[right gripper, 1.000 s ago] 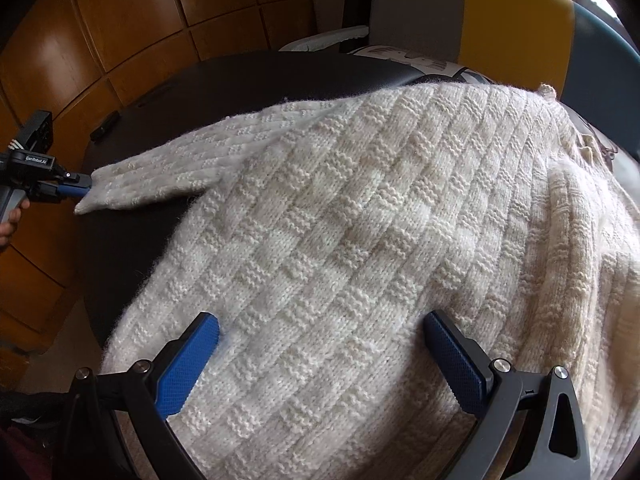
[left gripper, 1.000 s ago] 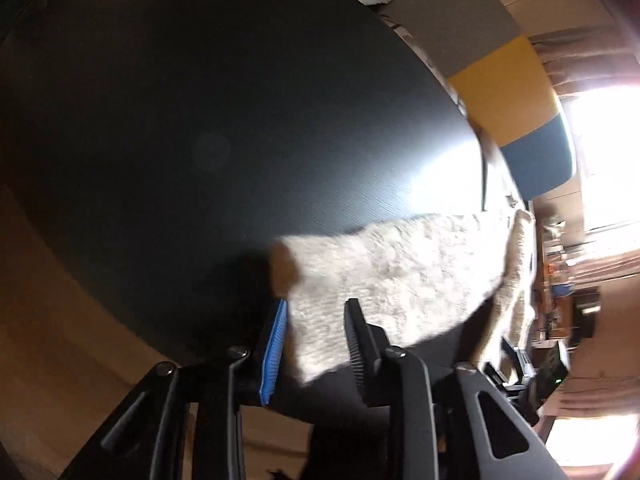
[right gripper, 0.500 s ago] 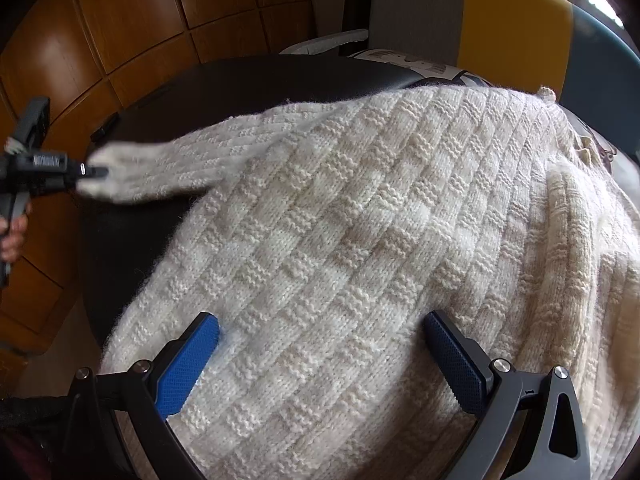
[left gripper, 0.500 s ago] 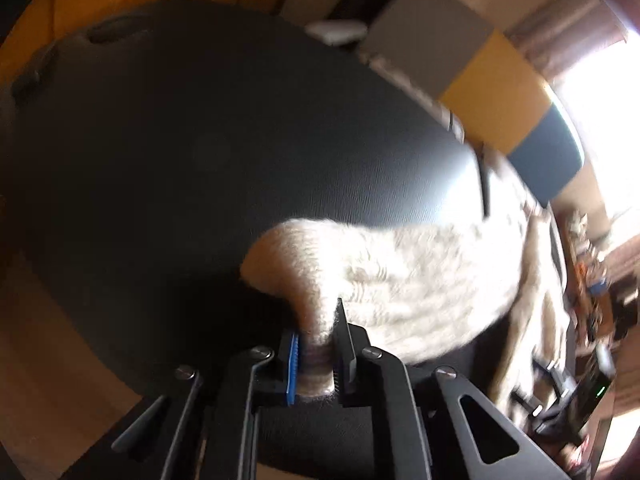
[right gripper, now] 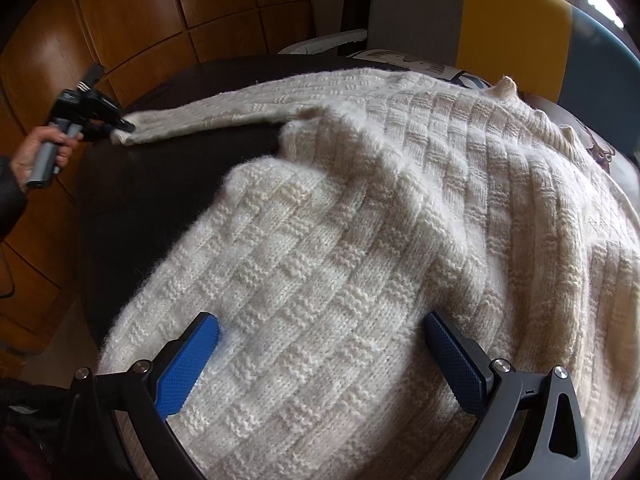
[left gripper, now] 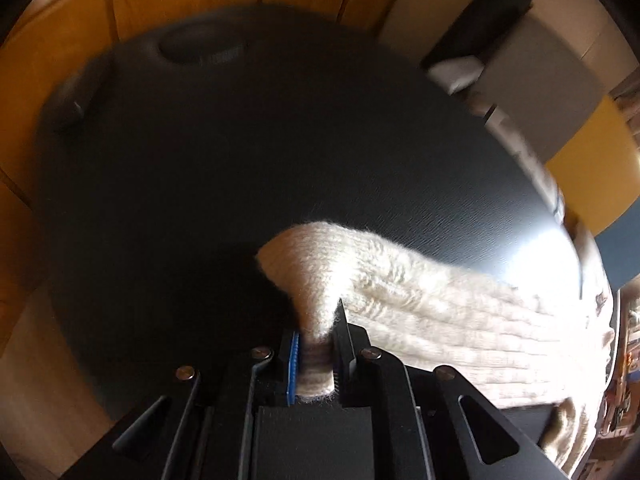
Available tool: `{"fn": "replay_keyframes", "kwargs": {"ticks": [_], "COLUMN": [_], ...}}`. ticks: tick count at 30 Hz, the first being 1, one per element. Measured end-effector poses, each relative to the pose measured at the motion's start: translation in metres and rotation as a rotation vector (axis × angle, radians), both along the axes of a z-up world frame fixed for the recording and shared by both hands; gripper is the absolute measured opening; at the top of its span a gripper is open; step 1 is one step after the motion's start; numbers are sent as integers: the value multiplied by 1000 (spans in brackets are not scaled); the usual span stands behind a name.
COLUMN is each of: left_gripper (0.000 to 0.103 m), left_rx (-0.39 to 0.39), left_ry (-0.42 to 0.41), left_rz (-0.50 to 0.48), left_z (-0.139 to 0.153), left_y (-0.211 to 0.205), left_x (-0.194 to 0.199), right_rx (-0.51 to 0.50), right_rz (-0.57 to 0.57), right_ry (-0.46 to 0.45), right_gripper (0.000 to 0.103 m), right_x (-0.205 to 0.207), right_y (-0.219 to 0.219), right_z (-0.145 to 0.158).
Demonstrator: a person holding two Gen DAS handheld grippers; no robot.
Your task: Fold clothes
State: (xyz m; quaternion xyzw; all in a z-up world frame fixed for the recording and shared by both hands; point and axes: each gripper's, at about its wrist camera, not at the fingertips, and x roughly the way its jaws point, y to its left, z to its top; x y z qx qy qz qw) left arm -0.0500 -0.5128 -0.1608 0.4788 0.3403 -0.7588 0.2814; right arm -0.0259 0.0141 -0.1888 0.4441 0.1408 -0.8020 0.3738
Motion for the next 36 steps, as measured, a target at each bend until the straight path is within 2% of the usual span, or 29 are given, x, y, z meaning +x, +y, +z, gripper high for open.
{"fn": "replay_keyframes", "kwargs": {"ticks": [4, 6, 9, 11, 13, 15, 17, 19, 22, 24, 26, 29, 32, 34, 36], "left_gripper": [19, 19, 19, 19, 21, 21, 21, 22, 24, 27, 31, 32, 22, 10, 10], "left_rx": [100, 76, 50, 101, 178, 250, 322, 368, 382, 363, 309, 211, 47, 7, -32], "left_ry": [48, 96, 222, 347, 426, 409, 368, 324, 255, 234, 211, 147, 97, 59, 20], "left_rz": [68, 98, 77, -30, -216, -393, -536, -609, -675, -693, -697, -718, -756, -771, -771], "left_z": [12, 31, 62, 75, 73, 58, 37, 16, -3, -5, -1, 1, 6, 11, 15], "left_y": [-7, -2, 25, 64, 115, 173, 229, 272, 321, 339, 361, 343, 357, 360, 359], "left_x": [9, 24, 53, 63, 59, 42, 20, -5, -19, -14, -17, -19, -18, -19, -19], "right_rx": [-2, -5, -6, -9, -26, -95, -112, -129, -149, -147, -142, -141, -115, -54, 38], "right_rz": [-1, -3, -1, -3, -18, -45, -92, -139, -220, -297, -365, -422, -440, -430, -394], "right_ry": [2, 3, 0, -15, -48, -43, -25, -7, 10, -16, -43, -89, -140, -148, -111], "right_gripper": [103, 103, 103, 103, 103, 103, 103, 103, 103, 103, 103, 103, 103, 103, 103], "right_x": [3, 5, 3, 1, 0, 1, 1, 1, 0, -7, -14, -23, -31, -29, -20], "right_y": [-1, 1, -3, -3, -1, 11, 32, 53, 87, 116, 141, 167, 174, 175, 171], "right_z": [1, 1, 0, 2, 11, 29, 40, 51, 64, 56, 45, 29, 10, 0, -1]}}
